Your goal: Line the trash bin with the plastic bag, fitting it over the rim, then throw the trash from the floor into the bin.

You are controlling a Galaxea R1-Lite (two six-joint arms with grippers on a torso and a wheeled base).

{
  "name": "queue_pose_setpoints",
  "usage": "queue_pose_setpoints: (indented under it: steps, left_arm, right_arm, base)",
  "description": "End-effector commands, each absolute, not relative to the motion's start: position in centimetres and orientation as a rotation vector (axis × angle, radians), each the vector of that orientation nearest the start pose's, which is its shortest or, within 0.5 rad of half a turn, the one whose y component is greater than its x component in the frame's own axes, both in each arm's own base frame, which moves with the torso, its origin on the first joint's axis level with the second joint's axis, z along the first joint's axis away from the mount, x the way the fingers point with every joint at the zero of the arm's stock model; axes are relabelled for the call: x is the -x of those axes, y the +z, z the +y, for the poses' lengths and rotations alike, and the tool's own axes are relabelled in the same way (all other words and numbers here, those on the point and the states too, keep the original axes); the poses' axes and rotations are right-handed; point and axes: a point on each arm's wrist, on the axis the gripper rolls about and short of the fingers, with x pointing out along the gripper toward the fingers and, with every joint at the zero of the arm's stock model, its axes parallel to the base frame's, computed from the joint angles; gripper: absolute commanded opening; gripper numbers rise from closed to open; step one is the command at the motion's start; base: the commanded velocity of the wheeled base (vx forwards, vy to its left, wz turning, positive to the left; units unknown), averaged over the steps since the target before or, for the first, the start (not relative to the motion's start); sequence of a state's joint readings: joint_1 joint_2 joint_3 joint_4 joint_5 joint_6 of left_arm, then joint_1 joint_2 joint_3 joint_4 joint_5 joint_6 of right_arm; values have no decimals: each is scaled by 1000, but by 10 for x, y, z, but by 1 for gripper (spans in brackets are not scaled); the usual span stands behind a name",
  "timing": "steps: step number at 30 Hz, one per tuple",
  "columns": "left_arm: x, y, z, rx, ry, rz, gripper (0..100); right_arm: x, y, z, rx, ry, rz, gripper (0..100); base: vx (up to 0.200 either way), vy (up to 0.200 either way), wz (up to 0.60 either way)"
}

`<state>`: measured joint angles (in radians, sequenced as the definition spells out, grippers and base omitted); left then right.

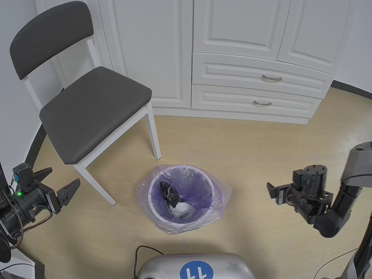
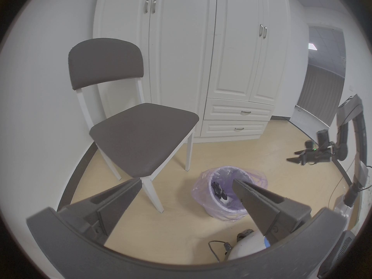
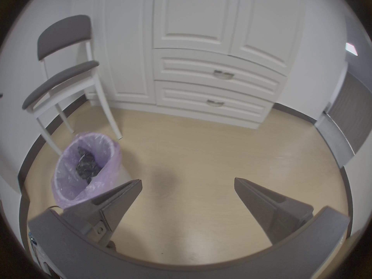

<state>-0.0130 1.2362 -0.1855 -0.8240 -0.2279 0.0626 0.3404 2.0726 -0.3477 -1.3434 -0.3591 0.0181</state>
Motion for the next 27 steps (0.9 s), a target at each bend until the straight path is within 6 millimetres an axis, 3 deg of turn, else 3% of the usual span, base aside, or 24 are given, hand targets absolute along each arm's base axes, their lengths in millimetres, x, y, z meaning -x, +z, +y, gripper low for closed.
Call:
queue_pose_setpoints:
  steps: [1,6,10,15,16,17,20,27]
  left_arm:
    - [-130,142,3,-28,-157,196,100]
    - [-120,145,4,-29,-143,156,100]
    - [-125,166,5,-49,-140,67,100]
    - [-123,203,5,-70,-135,-95,100]
    - [-123,203,5,-70,-135,-95,100]
    - [-117,212,4,-76,-145,-145,100]
    - [-106,225,2,-86,-155,-223,100]
    - [-85,258,0,-106,-153,-378,100]
  right_arm:
    - [-220,96,42,59,-159,233,100]
    - [-198,110,28,48,-204,182,100]
    - [-191,128,21,56,-229,95,100]
    - [-187,173,22,-2,-221,-116,100]
    - [-187,173,22,-2,-221,-116,100]
    - [-183,192,22,-25,-216,-201,100]
    - [-175,223,21,-57,-212,-322,100]
    - [-132,277,14,-71,-191,-387,100]
  base:
    - [0,0,0]
    - [0,0,0]
    - [0,0,0]
    - [0,0,0]
    - [0,0,0]
    - [0,0,0]
    - [0,0,0]
    - [0,0,0]
